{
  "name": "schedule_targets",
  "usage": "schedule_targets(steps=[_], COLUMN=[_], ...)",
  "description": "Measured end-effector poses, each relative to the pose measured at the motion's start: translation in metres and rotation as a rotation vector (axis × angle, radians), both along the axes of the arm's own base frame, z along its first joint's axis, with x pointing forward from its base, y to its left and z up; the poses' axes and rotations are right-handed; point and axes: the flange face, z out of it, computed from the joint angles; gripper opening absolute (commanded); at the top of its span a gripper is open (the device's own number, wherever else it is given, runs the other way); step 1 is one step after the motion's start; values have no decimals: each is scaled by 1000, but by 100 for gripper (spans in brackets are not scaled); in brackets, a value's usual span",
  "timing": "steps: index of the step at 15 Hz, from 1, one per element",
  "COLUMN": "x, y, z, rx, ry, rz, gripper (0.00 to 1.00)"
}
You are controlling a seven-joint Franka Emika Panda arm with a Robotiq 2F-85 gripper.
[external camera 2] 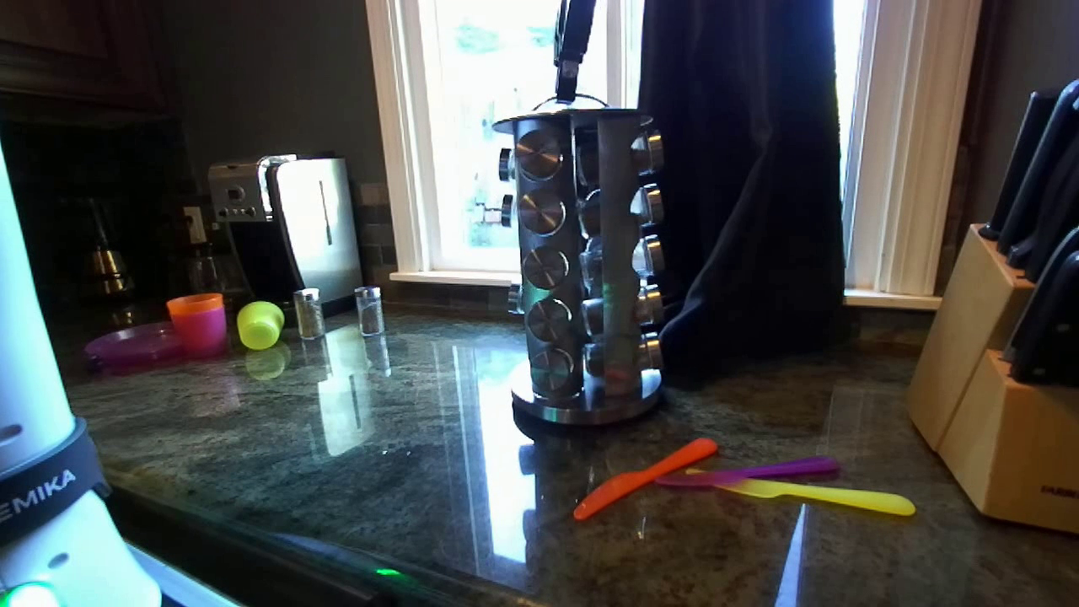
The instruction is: Slightly rotate the spice rack
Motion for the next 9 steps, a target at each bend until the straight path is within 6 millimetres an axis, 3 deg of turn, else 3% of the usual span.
schedule_targets(steps=[9], x=[5], y=[-5], z=[0], rx=[34], ry=[26], rz=[-321], gripper=[5])
